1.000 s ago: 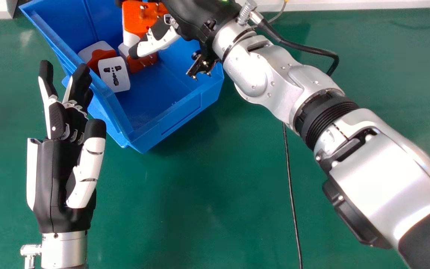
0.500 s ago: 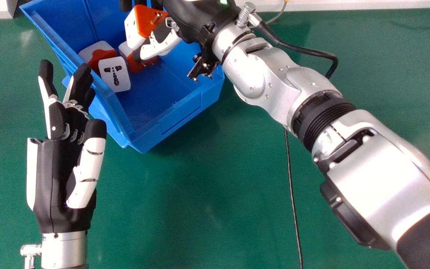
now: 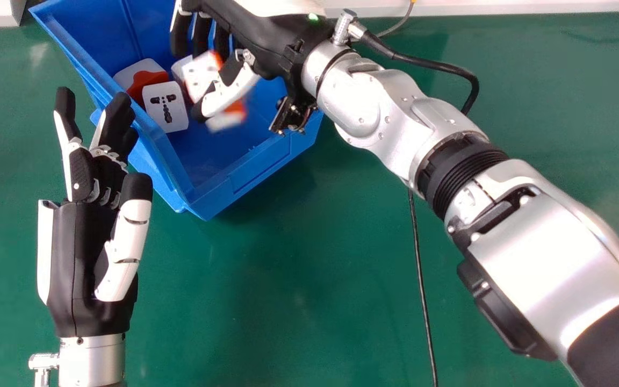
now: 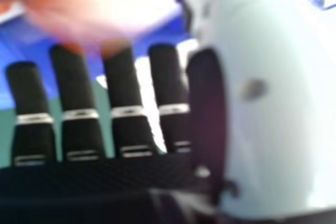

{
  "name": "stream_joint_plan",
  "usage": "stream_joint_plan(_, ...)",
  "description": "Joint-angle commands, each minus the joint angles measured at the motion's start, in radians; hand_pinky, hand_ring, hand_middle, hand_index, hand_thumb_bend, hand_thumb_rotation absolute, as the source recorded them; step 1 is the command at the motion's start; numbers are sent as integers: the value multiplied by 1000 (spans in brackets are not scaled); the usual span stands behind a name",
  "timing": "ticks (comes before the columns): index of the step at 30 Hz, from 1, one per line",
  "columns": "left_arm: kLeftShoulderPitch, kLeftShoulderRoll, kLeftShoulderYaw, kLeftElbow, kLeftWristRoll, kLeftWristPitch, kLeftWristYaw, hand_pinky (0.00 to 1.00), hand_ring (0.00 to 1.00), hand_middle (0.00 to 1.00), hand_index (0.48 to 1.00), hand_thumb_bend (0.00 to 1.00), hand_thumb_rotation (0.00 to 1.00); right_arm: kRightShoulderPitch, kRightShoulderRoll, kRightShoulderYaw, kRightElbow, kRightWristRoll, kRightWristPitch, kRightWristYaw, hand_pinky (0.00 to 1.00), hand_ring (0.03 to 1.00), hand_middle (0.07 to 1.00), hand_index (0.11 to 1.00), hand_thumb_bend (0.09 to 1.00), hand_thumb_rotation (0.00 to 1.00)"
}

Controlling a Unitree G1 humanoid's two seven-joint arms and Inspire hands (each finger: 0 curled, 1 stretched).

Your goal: Pick all objects and put in blue box

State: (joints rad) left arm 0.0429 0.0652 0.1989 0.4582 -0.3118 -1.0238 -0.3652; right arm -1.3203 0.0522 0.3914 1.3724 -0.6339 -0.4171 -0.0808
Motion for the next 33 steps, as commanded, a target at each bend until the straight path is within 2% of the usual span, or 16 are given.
stream_joint_plan(1, 6, -1, -5, -14, 12, -25, 2, 956, 951, 941, 893, 424, 631, -52, -8, 1, -18, 8, -28, 0, 759, 845, 881, 844, 920, 234)
stream_joint_plan(3, 7, -1, -5, -15, 14, -23, 3, 956, 951, 941, 893, 423, 631, -51, -10, 4, -17, 6, -32, 6, 794, 886, 921, 879, 950, 263)
stream_joint_plan(12, -1, 0, -1, -2, 23, -29, 7, 951, 951, 941, 892, 423, 630, -60, -18, 16, -19, -1, -39, 26, 857, 948, 968, 943, 981, 304)
stream_joint_plan(19, -10, 6, 4, 9, 25, -26, 9, 940, 948, 941, 891, 423, 629, -63, -33, 13, -26, 5, -62, 27, 897, 983, 990, 982, 995, 338)
stream_joint_plan(21, -16, 8, 4, 19, 20, -30, 5, 938, 948, 941, 891, 422, 628, -57, -40, 13, -30, 7, -78, 29, 902, 990, 994, 989, 998, 347)
stream_joint_plan(23, -21, 9, 4, 29, 12, -36, -2, 937, 948, 942, 891, 424, 628, -44, -51, 18, -35, 4, -104, 30, 905, 992, 995, 991, 998, 363)
stream_joint_plan(27, -26, 13, 5, 36, -2, -43, -11, 938, 951, 946, 893, 423, 628, -13, -85, 39, -42, -12, -171, 34, 918, 989, 997, 988, 1000, 517)
stream_joint_plan(30, -24, 12, 11, 30, 4, -50, -3, 938, 951, 947, 893, 423, 629, 35, -143, 58, -63, -22, -287, 2, 920, 988, 997, 986, 1000, 555)
stream_joint_plan(33, -28, 10, 18, 37, 13, -58, 7, 943, 954, 949, 893, 423, 629, 106, -197, 34, -94, 5, -400, -31, 901, 960, 975, 964, 1000, 685)
